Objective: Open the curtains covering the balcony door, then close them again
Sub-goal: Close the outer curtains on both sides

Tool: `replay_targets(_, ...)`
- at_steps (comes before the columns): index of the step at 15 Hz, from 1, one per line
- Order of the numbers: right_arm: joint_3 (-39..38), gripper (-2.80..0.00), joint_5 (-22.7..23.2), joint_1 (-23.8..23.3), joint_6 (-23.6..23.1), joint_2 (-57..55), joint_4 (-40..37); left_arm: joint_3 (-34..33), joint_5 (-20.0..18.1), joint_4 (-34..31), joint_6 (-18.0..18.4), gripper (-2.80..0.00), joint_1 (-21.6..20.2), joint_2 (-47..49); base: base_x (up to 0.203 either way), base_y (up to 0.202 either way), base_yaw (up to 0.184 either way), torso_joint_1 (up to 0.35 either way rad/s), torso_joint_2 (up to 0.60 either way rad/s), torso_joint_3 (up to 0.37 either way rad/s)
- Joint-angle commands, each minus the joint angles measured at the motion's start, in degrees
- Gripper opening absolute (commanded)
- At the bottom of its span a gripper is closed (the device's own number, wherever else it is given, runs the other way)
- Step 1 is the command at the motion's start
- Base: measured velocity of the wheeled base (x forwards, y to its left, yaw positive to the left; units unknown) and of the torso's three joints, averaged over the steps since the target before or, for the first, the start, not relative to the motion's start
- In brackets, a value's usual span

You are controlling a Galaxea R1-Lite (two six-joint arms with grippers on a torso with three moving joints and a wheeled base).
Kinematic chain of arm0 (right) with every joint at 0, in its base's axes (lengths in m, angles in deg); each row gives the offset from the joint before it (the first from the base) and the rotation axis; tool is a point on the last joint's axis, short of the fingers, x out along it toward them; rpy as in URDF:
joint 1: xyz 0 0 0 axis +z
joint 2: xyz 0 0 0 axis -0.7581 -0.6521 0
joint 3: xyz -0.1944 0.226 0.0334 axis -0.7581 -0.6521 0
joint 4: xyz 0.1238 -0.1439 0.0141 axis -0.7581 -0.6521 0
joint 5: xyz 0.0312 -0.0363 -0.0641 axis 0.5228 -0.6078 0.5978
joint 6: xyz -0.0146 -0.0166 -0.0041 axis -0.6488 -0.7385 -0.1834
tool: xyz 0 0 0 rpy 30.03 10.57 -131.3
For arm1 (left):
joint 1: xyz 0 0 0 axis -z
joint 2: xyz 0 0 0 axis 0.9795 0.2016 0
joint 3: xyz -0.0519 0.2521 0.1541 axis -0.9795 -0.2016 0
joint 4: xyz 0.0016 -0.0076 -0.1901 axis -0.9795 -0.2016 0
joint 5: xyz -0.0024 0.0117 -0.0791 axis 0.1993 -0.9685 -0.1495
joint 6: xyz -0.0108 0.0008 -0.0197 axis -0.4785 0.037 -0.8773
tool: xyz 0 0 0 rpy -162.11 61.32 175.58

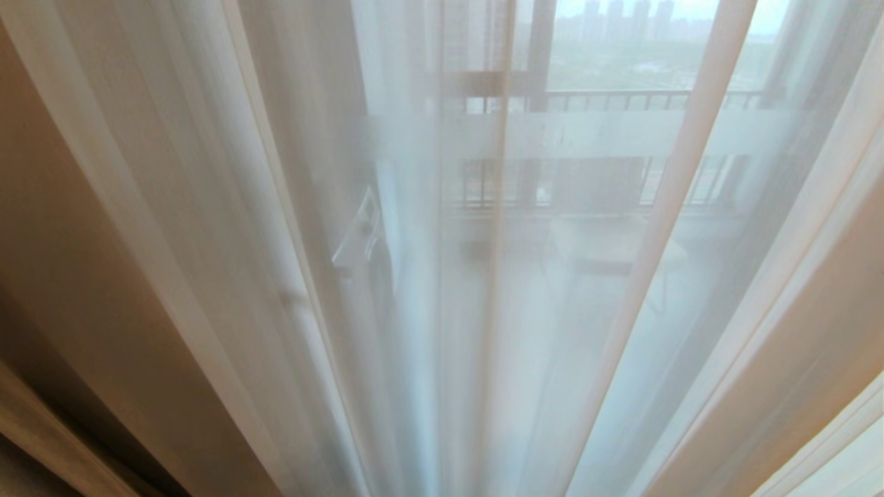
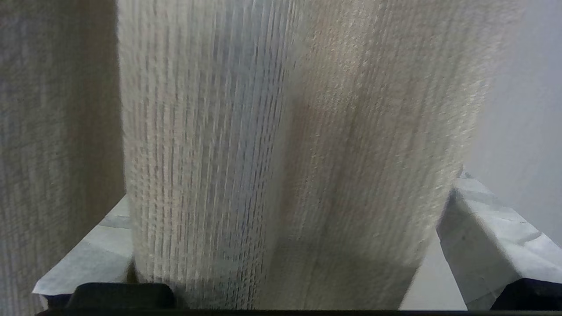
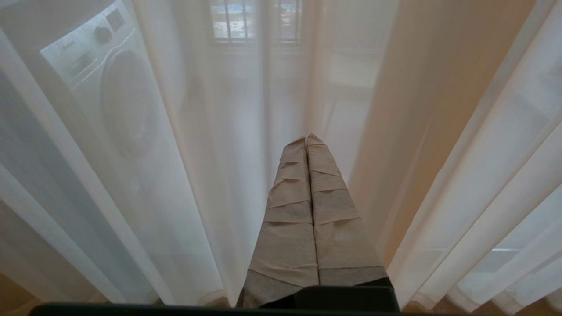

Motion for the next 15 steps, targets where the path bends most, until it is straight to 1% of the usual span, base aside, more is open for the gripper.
replay_targets(1, 0.0, -2.8, 0.0, 0.0, 0.0, -0.1, 0.0, 0.3, -0.1, 0.4, -0.1, 0.0, 0.3, 0.7, 0.0, 0.0, 0.0, 0.0, 0.0, 0.0)
replay_targets(6, 0.0, -2.8, 0.1, 0.0, 0.0, -0.1, 0.0, 0.8, -0.1, 0.7, -0.1, 0.0, 0.5, 1.6, 0.0, 0.0, 0.0, 0.0, 0.0, 0.0)
replay_targets(7, -0.1, -2.8, 0.0, 0.0, 0.0, -0.1, 0.0, 0.8, -0.1, 0.9, -0.1, -2.8, 0.6, 1.8, 0.0, 0.0, 0.0, 0.0, 0.0, 0.0)
replay_targets(9, -0.1, -2.8, 0.1, 0.0, 0.0, -0.1, 0.0, 0.7, -0.1, 1.9, -0.1, -2.8, 0.7, 2.1, 0.0, 0.0, 0.0, 0.0, 0.0, 0.0)
replay_targets(15, 0.0, -2.8, 0.0, 0.0, 0.0, -0.1, 0.0, 0.6, -0.1, 2.1, -0.2, -2.8, 0.5, 0.8, 0.0, 0.0, 0.0, 0.0, 0.0, 0.0)
